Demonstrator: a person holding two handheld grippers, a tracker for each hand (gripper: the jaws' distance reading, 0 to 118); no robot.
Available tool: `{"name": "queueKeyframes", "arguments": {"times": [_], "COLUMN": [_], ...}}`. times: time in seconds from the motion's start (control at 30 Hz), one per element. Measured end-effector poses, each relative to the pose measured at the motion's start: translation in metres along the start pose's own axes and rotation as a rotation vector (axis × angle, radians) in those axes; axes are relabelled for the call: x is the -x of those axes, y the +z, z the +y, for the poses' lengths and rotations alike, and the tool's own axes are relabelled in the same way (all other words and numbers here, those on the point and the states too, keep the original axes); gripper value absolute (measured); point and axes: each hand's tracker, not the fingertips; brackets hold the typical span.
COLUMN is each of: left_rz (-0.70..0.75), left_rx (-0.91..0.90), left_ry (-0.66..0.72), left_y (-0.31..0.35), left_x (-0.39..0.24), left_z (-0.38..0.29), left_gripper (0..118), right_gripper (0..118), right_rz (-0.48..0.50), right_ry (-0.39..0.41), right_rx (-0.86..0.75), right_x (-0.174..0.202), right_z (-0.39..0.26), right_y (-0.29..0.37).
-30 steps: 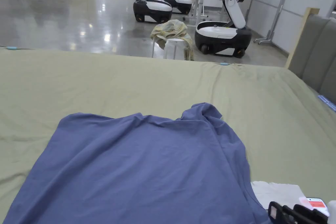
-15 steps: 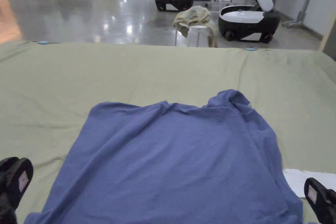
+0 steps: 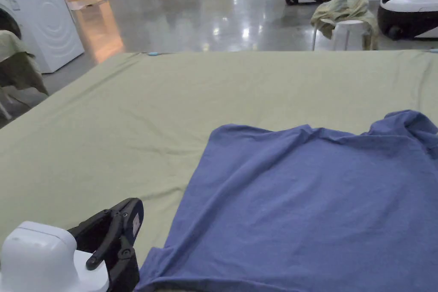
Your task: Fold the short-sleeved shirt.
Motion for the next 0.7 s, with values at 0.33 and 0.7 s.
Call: {"name": "queueKeyframes", "arguments": {"times": [0.33,0.7], "left_rz": [-0.089,-0.086], "left_rx": [0.344,0.541], "left_ry": [0.122,0.178], "left_y": [-0.043,-0.094], "left_x": [0.06,0.069], "left_z": [-0.068,-0.118], "left_gripper": [54,49], "right_gripper": [0,0], "right_rz": [-0.003,-0.016], "right_ry": [0.001,-0.002], "right_rx": [0.022,0.078], "right_x": [-0.003,-0.002], "right_z": [-0.005,-0.005], "right_y": [-0.001,0.002]}}
